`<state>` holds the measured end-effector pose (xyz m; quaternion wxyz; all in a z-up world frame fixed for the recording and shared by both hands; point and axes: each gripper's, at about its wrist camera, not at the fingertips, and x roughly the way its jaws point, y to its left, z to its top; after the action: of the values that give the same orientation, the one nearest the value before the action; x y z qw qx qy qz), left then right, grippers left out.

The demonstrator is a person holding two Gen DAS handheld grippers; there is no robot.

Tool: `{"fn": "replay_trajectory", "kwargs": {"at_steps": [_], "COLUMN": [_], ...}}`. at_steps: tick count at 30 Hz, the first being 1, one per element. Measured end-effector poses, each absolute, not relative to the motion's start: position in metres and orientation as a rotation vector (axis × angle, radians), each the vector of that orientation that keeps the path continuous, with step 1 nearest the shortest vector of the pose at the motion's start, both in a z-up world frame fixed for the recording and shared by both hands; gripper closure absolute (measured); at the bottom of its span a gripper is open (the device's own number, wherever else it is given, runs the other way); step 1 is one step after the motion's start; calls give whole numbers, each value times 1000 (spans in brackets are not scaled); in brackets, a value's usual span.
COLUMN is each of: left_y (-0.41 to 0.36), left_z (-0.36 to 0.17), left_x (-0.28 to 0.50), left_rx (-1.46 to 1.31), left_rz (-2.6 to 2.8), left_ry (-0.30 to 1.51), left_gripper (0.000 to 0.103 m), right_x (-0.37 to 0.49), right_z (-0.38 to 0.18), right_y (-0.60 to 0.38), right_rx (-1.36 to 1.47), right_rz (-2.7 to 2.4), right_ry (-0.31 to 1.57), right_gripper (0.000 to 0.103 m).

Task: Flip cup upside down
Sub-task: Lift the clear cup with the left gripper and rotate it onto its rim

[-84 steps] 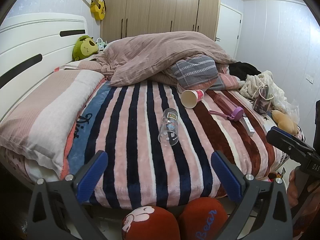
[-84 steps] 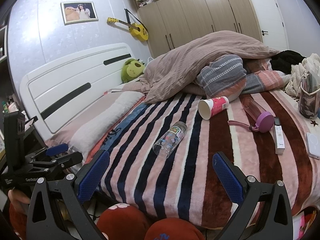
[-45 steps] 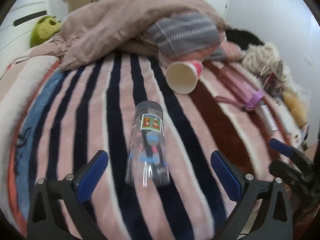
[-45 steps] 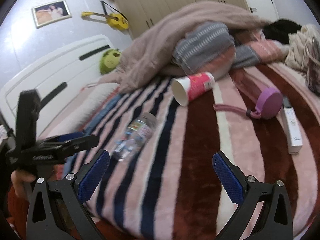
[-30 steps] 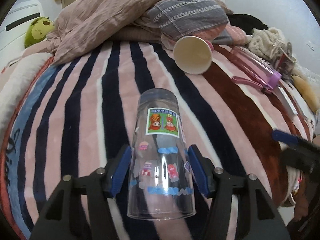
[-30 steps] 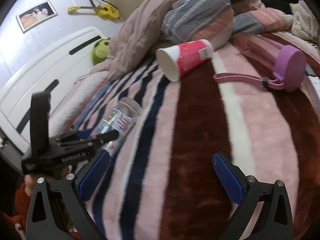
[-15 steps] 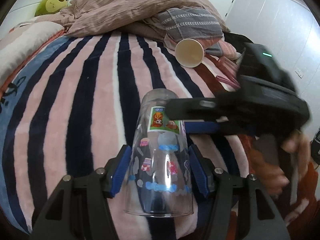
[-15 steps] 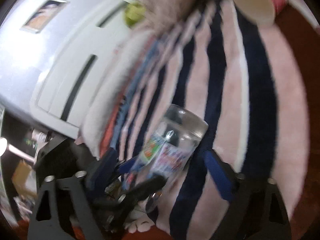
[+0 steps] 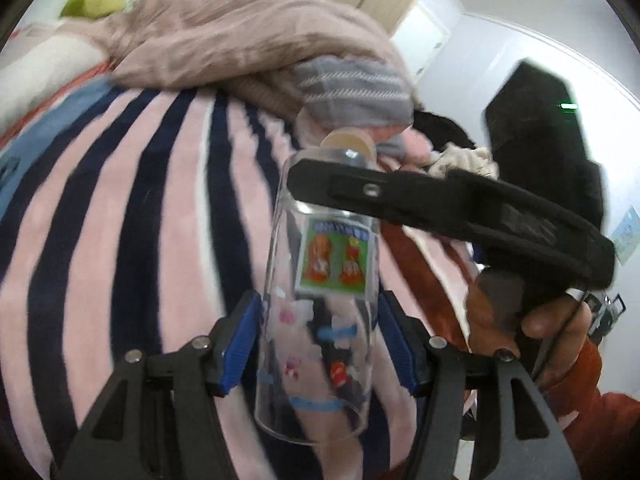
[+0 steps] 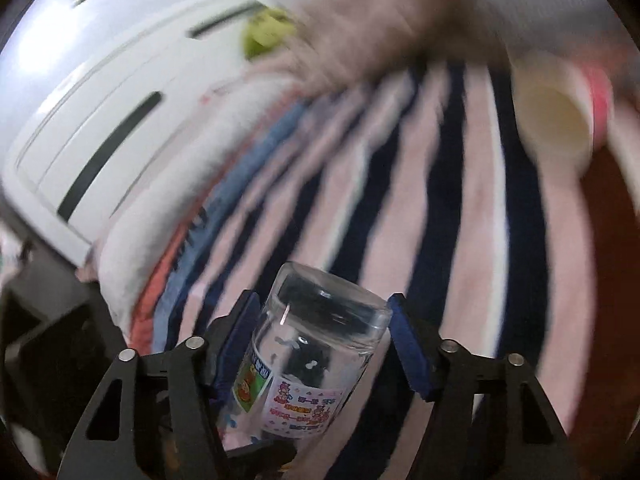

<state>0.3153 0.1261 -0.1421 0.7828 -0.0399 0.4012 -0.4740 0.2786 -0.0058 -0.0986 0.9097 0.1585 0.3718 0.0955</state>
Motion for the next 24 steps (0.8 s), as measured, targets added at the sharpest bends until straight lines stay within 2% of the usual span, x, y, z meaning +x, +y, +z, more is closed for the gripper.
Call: {"fn": "replay_trajectory", "kwargs": {"at_steps": [3,7,13,24], "left_y": [113,115,132,130], "left_z": [-141,-152,-155,-158], "left_x": [322,310,290,291], "left_rx": [-44,-13,-3,-10], "left_rz": [-1066,-1116,-1110,-1095], "left_ry": [820,804,803,845], "left_gripper": [44,42,39,36], "right_x": [267,242,190,180], "right_z": [-73,-74,-82,-87], "right_y": [5,21,43,50], "right_rx": [115,-42,-97,-98], "right_rz": [191,196,260,230], "right_ry": [662,603,532,522], "right_gripper": [45,46,49,49]}}
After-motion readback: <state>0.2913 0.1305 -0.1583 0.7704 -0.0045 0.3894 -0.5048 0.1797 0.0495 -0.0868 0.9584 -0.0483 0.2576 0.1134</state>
